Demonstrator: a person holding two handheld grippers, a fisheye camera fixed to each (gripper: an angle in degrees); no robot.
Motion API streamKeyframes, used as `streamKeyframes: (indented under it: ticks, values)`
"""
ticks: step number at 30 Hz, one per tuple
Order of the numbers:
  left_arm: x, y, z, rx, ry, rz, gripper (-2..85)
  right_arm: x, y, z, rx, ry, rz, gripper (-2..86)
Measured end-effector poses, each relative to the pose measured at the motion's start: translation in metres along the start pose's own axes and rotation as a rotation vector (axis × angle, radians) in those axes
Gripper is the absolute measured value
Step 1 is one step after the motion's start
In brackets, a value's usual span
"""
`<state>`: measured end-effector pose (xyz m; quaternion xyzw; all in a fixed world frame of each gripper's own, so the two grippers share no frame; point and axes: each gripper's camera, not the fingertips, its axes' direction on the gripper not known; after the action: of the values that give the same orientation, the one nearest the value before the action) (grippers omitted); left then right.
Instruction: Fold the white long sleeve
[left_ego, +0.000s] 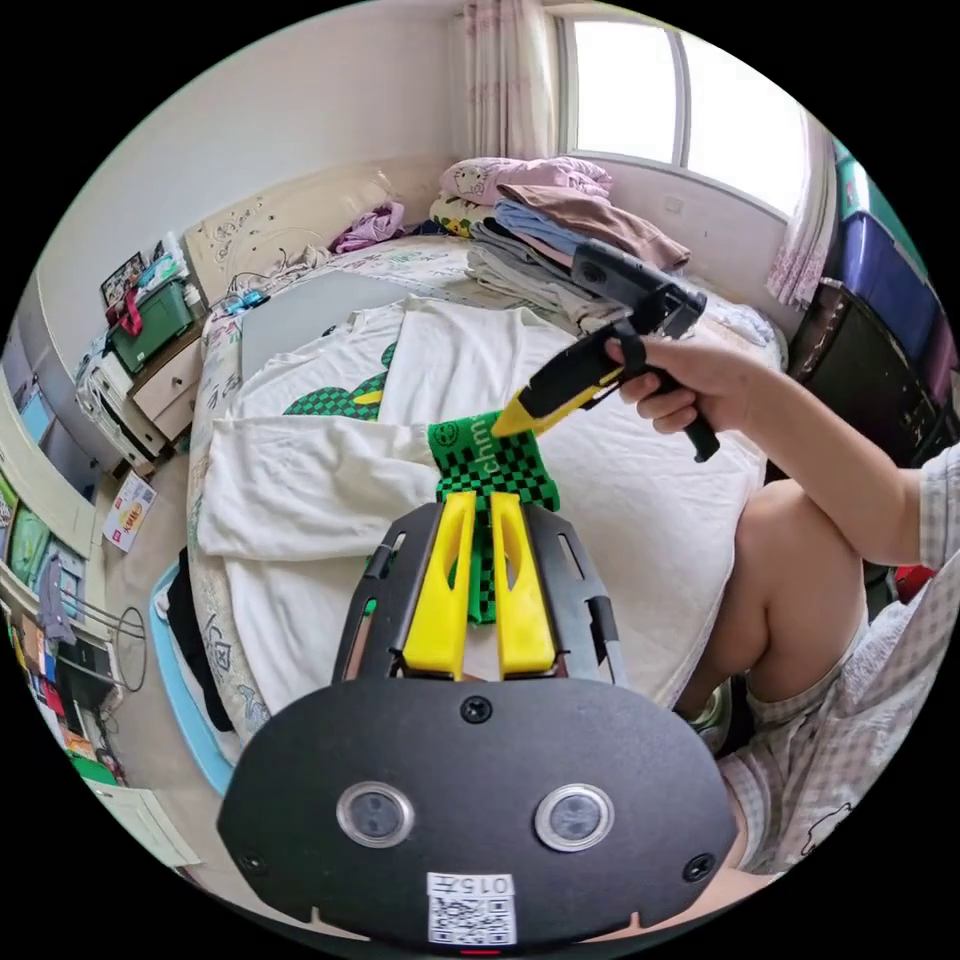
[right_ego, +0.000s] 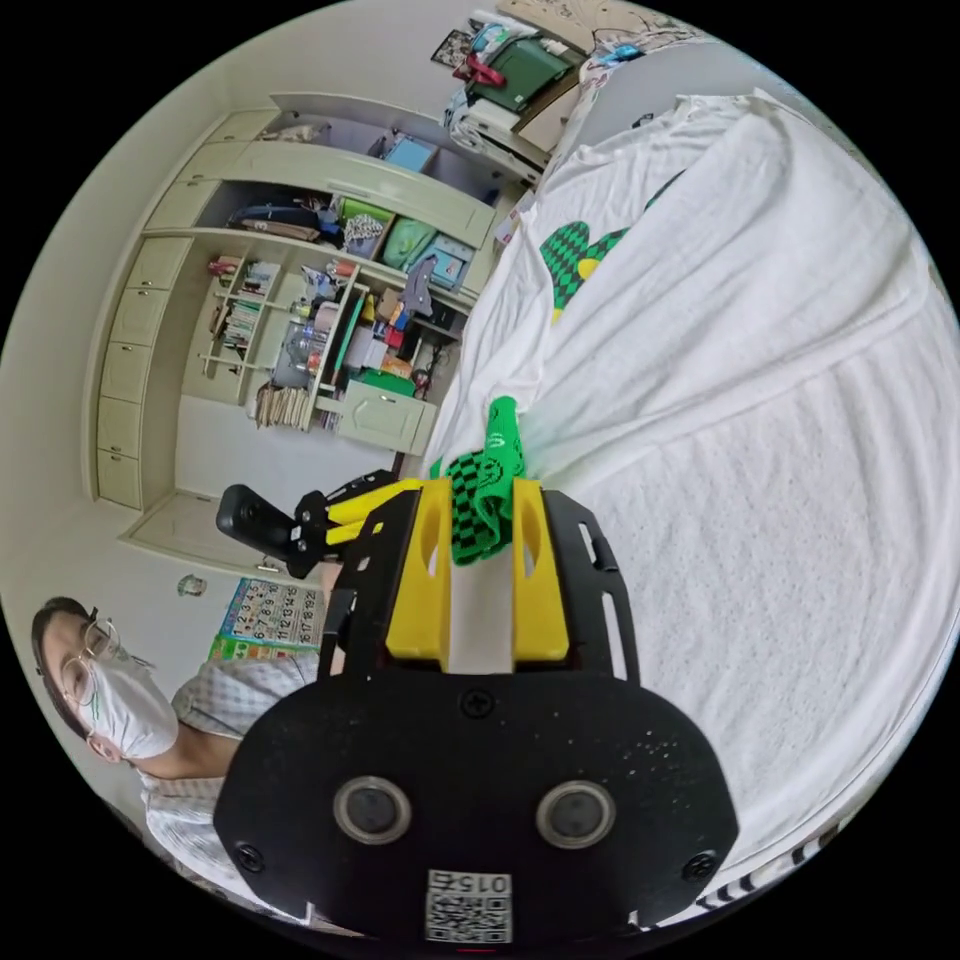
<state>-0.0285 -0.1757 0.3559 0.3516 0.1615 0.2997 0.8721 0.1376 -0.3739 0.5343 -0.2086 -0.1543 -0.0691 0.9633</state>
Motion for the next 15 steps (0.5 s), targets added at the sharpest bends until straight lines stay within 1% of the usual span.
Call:
streamKeyframes:
  ticks: [2, 4, 6, 7, 9, 11, 15]
  values:
    - [-0.016, 0.004, -0.004, 0.046, 0.036, -0.058, 3.2, -0.006, -0.002, 0.000, -0.005, -0.011, -0.017, 4.1]
    - [-0.037, 0.010, -0.010, 0.096, 0.055, -0.135, 4.0, -0.011, -0.001, -0.014, 0.039, -0.063, -0.031, 2.2]
    - [-0.067, 0.023, -0.019, 0.166, 0.053, -0.264, 4.9, -0.017, 0.010, -0.047, 0.148, -0.164, -0.058, 1.3]
    - [-0.075, 0.027, -0.021, 0.182, 0.046, -0.297, 5.1, -0.019, 0.014, -0.057, 0.179, -0.173, -0.064, 1.2]
    - [-0.102, 0.042, -0.026, 0.221, 0.004, -0.418, 6.4, -0.031, 0.034, -0.094, 0.272, -0.107, -0.093, 0.8]
    - [-0.119, 0.051, -0.028, 0.235, -0.007, -0.486, 7.5, -0.039, 0.050, -0.119, 0.348, -0.076, -0.107, 0.7]
    - [-0.147, 0.061, -0.022, 0.237, -0.031, -0.570, 9.8, -0.029, 0.078, -0.158, 0.506, -0.169, -0.091, 0.5]
